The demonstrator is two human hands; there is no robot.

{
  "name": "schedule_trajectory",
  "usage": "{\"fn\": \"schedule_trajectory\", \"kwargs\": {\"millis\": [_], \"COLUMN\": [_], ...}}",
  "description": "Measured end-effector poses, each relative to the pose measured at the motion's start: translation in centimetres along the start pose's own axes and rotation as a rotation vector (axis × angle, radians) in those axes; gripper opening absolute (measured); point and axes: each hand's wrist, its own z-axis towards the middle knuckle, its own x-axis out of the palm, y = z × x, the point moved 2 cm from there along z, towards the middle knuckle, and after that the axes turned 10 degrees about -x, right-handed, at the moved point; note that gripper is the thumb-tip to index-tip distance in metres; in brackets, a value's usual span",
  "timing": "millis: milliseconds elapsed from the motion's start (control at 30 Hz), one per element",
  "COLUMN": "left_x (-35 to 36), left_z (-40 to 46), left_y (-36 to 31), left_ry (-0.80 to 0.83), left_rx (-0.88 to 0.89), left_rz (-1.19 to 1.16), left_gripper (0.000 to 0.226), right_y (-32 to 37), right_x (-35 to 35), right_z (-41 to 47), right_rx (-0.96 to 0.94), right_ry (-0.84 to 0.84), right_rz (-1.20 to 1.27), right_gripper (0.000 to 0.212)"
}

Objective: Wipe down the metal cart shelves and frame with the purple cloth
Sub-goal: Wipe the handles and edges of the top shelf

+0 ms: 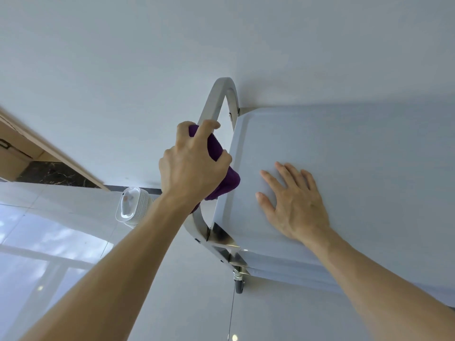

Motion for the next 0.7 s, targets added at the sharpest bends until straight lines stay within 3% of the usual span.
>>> {"fn": "schedule_trajectory", "kwargs": {"millis": [500,700], "left_x": [3.0,5.4], "left_z": [-5.4,-8.0], "left_y": [3.2,4.7], "left_ry": [-0.457,-0.565], "left_rx": [0.121,0.211], "left_rz": [-0.313,-0.467], "left_gripper": [0.04,0.036], "right_y": [-0.7,-0.9], "right_x": [1.2,0.6], "right_z": [0.5,0.5], "right_rx": [-0.083,-0.117], "right_ry": [-0.071,-0.207], "right_rz": [0.013,-0.025], "right_gripper": [0.061,0.048]}}
